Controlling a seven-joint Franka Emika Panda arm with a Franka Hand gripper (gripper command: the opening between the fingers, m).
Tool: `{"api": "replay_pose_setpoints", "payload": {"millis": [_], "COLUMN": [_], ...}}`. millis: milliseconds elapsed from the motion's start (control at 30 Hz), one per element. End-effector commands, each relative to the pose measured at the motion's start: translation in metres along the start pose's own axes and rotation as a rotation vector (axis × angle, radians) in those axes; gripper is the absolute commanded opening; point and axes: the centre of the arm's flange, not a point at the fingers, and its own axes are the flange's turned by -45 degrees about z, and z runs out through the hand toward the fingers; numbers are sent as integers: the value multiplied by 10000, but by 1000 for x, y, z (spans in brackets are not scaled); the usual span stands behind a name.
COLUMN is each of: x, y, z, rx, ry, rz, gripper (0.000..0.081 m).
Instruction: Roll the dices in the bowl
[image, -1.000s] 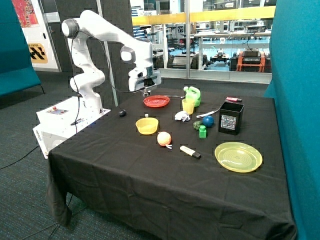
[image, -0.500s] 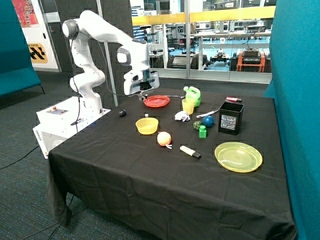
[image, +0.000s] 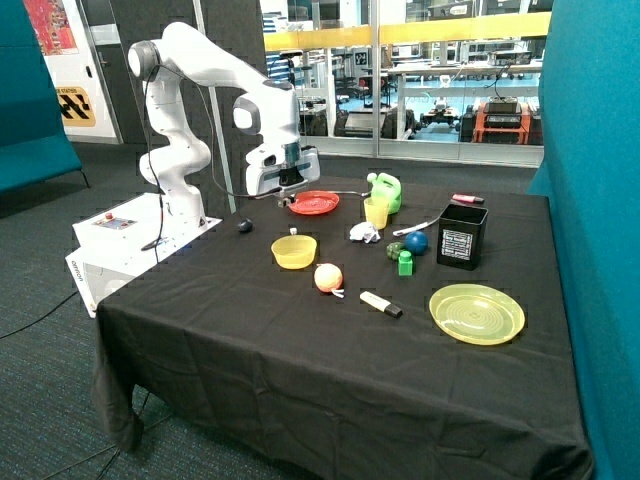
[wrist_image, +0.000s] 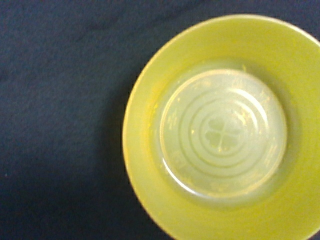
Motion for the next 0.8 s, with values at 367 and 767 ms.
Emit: {"api": "replay_pose_setpoints", "payload": {"millis": [367,767], "x": [28,38], "y": [13,9], "z": [15,30], "rx": [35,35], "ry": [-8,-8], "rz": [233,-29], "gripper": [0,20]}}
